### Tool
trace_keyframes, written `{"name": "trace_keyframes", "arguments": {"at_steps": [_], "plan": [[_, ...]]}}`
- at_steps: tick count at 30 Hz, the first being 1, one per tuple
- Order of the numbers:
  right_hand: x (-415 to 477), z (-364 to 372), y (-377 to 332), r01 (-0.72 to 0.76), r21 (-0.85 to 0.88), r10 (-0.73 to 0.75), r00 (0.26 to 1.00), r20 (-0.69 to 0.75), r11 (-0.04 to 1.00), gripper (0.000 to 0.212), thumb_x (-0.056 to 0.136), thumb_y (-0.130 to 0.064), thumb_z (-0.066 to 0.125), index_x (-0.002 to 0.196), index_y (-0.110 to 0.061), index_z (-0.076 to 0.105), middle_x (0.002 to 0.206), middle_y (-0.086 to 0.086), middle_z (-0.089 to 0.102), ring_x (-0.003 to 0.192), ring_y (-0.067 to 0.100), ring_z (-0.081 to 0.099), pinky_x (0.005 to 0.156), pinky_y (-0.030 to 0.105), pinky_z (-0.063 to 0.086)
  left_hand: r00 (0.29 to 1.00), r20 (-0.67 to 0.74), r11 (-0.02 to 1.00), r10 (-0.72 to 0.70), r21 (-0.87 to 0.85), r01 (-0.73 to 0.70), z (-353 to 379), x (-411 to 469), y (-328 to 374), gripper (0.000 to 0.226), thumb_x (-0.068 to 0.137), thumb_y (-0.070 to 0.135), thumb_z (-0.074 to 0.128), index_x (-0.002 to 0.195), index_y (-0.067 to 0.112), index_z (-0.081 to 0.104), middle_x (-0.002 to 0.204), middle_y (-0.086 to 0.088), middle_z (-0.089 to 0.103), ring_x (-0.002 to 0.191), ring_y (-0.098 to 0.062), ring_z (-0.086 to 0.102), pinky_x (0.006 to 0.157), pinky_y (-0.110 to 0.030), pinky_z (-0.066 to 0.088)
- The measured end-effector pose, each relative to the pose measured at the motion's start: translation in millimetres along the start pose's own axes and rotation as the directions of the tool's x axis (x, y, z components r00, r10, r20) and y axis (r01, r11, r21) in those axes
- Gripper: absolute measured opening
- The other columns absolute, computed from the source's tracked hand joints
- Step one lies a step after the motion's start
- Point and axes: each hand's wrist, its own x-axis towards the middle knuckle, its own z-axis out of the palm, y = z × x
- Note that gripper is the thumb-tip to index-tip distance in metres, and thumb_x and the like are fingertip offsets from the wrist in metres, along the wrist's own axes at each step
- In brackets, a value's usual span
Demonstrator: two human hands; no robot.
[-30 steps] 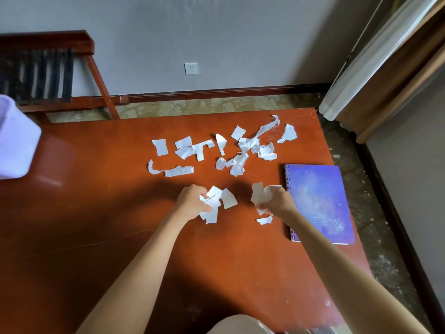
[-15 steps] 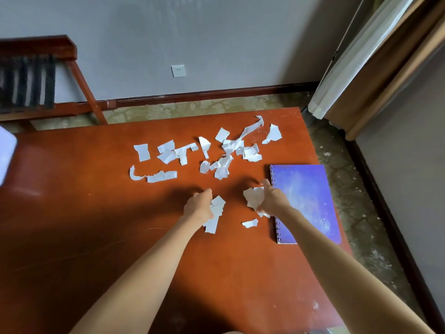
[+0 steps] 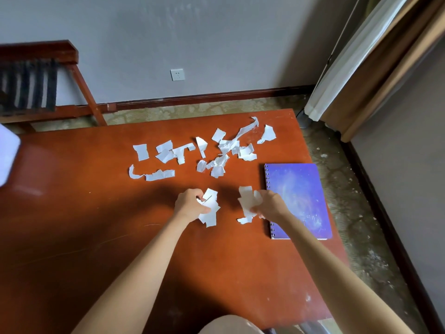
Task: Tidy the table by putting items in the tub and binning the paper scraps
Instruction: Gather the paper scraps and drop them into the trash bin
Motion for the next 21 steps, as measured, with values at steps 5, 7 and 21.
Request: {"name": "trace_keyframes", "arguments": {"at_steps": [5, 7, 21], "plan": [[-25, 37, 6, 0.069, -0.235, -0.07, 0.998, 0.005, 0.97, 0.013, 0.089, -0.004, 0.052, 0.09, -0.016, 0.054, 0.106, 0.009, 0.052, 0.096, 0.03, 0.06, 0.07, 0.025, 0.046, 0.999, 0.014, 0.998, -0.031, -0.061, 0.032, 8, -19, -5, 0.039, 0.078, 0.021, 0.074, 0.11, 0.005, 0.061, 0.119, -0.012, 0.064, 0.104, -0.026, 0.062, 0.061, -0.019, 0.046], [-27, 45, 8, 0.037, -0.216, -0.05, 0.997, -0.053, 0.976, 0.016, 0.091, -0.004, 0.048, 0.102, -0.009, 0.058, 0.13, 0.013, 0.039, 0.09, 0.033, 0.06, 0.079, 0.03, 0.046, 0.999, 0.006, 0.997, -0.042, -0.067, 0.042, 10, -25, -8, 0.038, 0.078, 0.021, 0.074, 0.109, 0.005, 0.061, 0.119, -0.012, 0.064, 0.104, -0.025, 0.062, 0.058, -0.016, 0.044], [-24, 42, 9, 0.037, -0.119, -0.054, 0.987, -0.148, 0.992, 0.013, 0.091, -0.008, 0.037, 0.083, -0.013, 0.045, 0.092, 0.015, 0.052, 0.088, 0.037, 0.055, 0.069, 0.029, 0.035, 0.996, -0.042, 0.994, -0.072, -0.091, 0.068, 16, -38, -12, 0.037, 0.079, 0.022, 0.074, 0.109, 0.004, 0.061, 0.116, -0.012, 0.065, 0.102, -0.025, 0.062, 0.057, -0.013, 0.04]]}}
